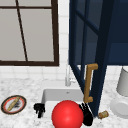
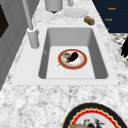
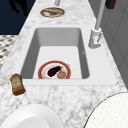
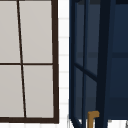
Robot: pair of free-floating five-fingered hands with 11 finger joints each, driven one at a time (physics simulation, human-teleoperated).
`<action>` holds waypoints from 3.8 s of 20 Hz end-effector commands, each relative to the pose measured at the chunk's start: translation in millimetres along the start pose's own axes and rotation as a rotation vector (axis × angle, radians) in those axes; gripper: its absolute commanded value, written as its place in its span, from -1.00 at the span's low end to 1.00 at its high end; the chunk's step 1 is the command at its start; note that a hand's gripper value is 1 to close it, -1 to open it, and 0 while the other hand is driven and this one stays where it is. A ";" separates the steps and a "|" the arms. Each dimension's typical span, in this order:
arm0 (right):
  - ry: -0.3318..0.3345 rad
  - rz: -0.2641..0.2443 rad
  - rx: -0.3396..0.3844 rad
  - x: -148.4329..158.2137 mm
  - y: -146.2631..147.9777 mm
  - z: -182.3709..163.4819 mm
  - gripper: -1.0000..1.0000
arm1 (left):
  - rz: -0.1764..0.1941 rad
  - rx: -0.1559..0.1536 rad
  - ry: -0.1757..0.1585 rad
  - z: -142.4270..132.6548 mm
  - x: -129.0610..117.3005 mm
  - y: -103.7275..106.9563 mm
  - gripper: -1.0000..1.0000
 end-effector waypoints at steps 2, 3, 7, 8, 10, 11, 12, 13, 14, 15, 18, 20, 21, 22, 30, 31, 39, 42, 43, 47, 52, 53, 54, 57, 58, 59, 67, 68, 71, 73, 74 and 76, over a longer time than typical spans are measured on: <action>0.006 -0.022 0.024 -25.3 -4.8 33.4 -1.00 | 0.000 0.000 0.000 0.0 0.0 0.0 0.00; 0.002 -0.019 0.027 -29.5 -6.2 38.7 -1.00 | 0.000 0.000 0.000 0.0 0.0 0.0 0.00; 0.008 -0.019 0.042 -47.1 -18.3 54.2 -1.00 | 0.000 0.000 0.000 0.0 0.0 0.0 0.00; 0.013 -0.022 0.059 -52.1 -21.2 55.5 -1.00 | 0.000 0.000 0.000 0.0 0.0 0.0 0.00; 0.026 -0.030 0.069 -62.0 -28.3 60.2 -1.00 | 0.000 0.000 0.000 0.0 0.0 0.0 0.00; 0.033 -0.031 0.069 -66.8 -31.9 62.8 -1.00 | 0.000 0.000 0.000 0.0 0.0 0.0 0.00; 0.042 -0.032 0.069 -71.4 -35.4 65.0 -1.00 | 0.000 0.000 0.000 0.0 0.0 0.0 0.00; 0.052 -0.033 0.069 -75.7 -38.9 66.6 -1.00 | 0.000 0.000 0.000 0.0 0.0 0.0 0.00; 0.065 -0.034 0.070 -78.9 -43.1 67.9 -1.00 | 0.000 0.000 0.000 0.0 0.0 0.0 0.00; 0.081 -0.036 0.073 -81.5 -47.2 69.6 -1.00 | 0.000 0.000 0.000 0.0 0.0 0.0 0.00; 0.153 -0.027 0.101 -85.3 -60.0 68.8 -1.00 | 0.000 0.000 0.000 0.0 0.0 0.0 0.00; 0.198 -0.026 0.111 -89.7 -67.1 70.7 -1.00 | 0.000 0.000 0.000 0.0 0.0 0.0 0.00; 0.219 -0.025 0.113 -91.8 -71.1 71.4 -1.00 | 0.000 0.000 0.000 0.0 0.0 0.0 0.00; 0.239 -0.025 0.114 -93.9 -75.1 72.1 -1.00 | 0.000 0.000 0.000 0.0 0.0 0.0 0.00; 0.334 -0.023 0.177 -117.2 -97.1 80.9 -1.00 | 0.000 0.000 0.000 0.0 0.0 0.0 0.00; 0.289 -0.005 0.160 -118.1 -96.6 80.9 -1.00 | 0.000 0.000 0.000 0.0 0.0 0.0 0.00; 0.049 0.085 0.080 -127.3 -92.4 81.0 -1.00 | 0.000 0.000 0.000 0.0 0.0 0.0 0.00; 0.015 0.086 0.137 -128.7 -86.0 80.0 -1.00 | 0.000 0.000 0.000 0.0 0.0 0.0 0.00; 0.142 0.045 0.152 -135.4 -84.7 79.7 -1.00 | 0.000 0.000 0.000 0.0 0.0 0.0 0.00; 0.072 0.053 0.097 -120.2 -88.0 78.2 -1.00 | 0.000 0.000 0.000 0.0 0.0 0.0 0.00; 0.250 0.025 0.072 -120.6 -87.6 79.3 -1.00 | 0.000 0.000 0.000 0.0 0.0 0.0 0.00; 0.271 0.024 0.070 -119.5 -87.6 79.3 -1.00 | 0.000 0.000 0.000 0.0 0.0 0.0 0.00; 0.295 0.024 0.068 -118.5 -87.7 79.2 -1.00 | 0.000 0.000 0.000 0.0 0.0 0.0 0.00; 0.372 0.025 0.062 -116.5 -88.6 78.9 -1.00 | 0.000 0.000 0.000 0.0 0.0 0.0 0.00; 0.400 0.025 0.060 -115.9 -89.1 78.9 -1.00 | 0.000 0.000 0.000 0.0 0.0 0.0 0.00; 0.429 0.025 0.059 -115.5 -89.5 78.9 -1.00 | 0.000 0.000 0.000 0.0 0.0 0.0 0.00; 0.672 0.026 0.048 -112.4 -93.5 78.9 -1.00 | 0.000 0.000 0.000 0.0 0.0 0.0 0.00; 0.702 0.025 0.046 -112.0 -94.0 78.9 -1.00 | 0.000 0.000 0.000 0.0 0.0 0.0 0.00; 0.796 0.020 0.045 -111.2 -95.2 79.0 -1.00 | 0.000 0.000 0.000 0.0 0.0 0.0 0.00; 0.860 0.019 0.044 -110.2 -96.7 79.0 -1.00 | 0.000 0.000 0.000 0.0 0.0 0.0 0.00; 0.892 0.021 0.043 -109.4 -97.8 79.1 -1.00 | 0.000 0.000 0.000 0.0 0.0 0.0 0.00; 0.947 0.035 0.047 -109.5 -103.4 76.5 -1.00 | 0.000 0.000 0.000 0.0 0.0 0.0 0.00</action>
